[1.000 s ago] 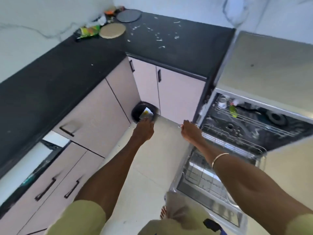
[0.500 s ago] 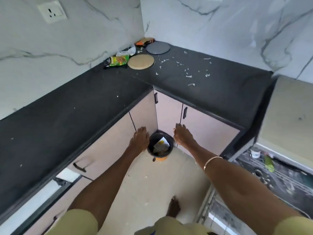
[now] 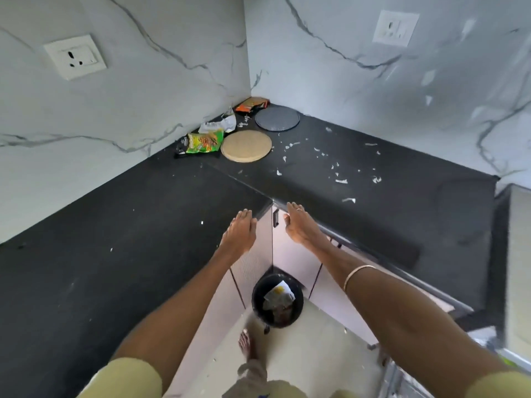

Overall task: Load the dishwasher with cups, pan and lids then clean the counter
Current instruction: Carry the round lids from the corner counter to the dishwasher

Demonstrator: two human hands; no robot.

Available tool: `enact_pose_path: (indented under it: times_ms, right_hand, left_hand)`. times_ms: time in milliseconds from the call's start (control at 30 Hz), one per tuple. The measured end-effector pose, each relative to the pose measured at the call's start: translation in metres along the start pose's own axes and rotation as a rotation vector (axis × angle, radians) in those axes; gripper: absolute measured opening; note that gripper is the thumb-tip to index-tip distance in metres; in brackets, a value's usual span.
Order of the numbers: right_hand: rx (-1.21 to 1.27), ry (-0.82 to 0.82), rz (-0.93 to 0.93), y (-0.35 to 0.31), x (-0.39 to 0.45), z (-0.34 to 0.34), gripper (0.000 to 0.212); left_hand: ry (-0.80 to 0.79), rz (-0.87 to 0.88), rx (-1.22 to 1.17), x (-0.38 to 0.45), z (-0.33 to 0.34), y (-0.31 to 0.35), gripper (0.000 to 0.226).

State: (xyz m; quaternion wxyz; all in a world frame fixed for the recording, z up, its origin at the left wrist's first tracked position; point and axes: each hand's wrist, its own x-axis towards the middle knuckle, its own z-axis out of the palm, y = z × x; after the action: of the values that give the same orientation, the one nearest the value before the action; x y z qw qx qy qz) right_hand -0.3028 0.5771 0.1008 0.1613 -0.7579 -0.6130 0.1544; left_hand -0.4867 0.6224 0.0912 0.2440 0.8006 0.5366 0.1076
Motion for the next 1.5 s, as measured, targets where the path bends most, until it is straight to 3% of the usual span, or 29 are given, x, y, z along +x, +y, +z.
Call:
enact_pose_path:
  times_ms: [433, 733, 900, 1033, 1167, 1300, 1400, 1500]
  right_hand:
    - [-0.052, 0.094, 0.095, -0.005, 0.200, -0.026, 0.051]
    - [-0.072, 0.038, 0.108, 0.015, 0.313, -0.040, 0.045]
    - [-0.034, 0.021, 0.138, 0.028, 0.371, -0.054, 0.041]
    - [0.163, 0.099, 0.247, 0.037, 0.414, -0.061, 0.039]
    - [0.386, 0.106, 0.397, 0.048, 0.458, -0.056, 0.037]
    - [0.963, 0.054, 0.743, 0.062, 0.504, -0.038, 0.002]
    - [1.348, 0.058, 0.914, 0.061, 0.532, -0.029, 0.007]
    - [1.447, 0.111, 1.025, 0.058, 0.554, -0.025, 0.011]
  left_hand:
    - [-0.083, 0.059, 0.088, 0.216, -0.065, -0.035, 0.053]
    - [-0.078, -0.083, 0.053, 0.308, -0.076, -0.043, 0.052]
    - [0.029, -0.267, 0.087, 0.351, -0.080, -0.041, 0.043]
    - [0.037, -0.501, 0.035, 0.382, -0.081, -0.038, 0.035]
    - [0.006, -0.660, 0.022, 0.407, -0.072, -0.041, 0.049]
    - [0.017, -0.824, -0.059, 0.420, -0.066, -0.034, 0.058]
    - [0.079, -0.900, -0.179, 0.431, -0.063, -0.033, 0.061]
    - [0.104, -0.968, -0.259, 0.439, -0.059, -0.043, 0.085]
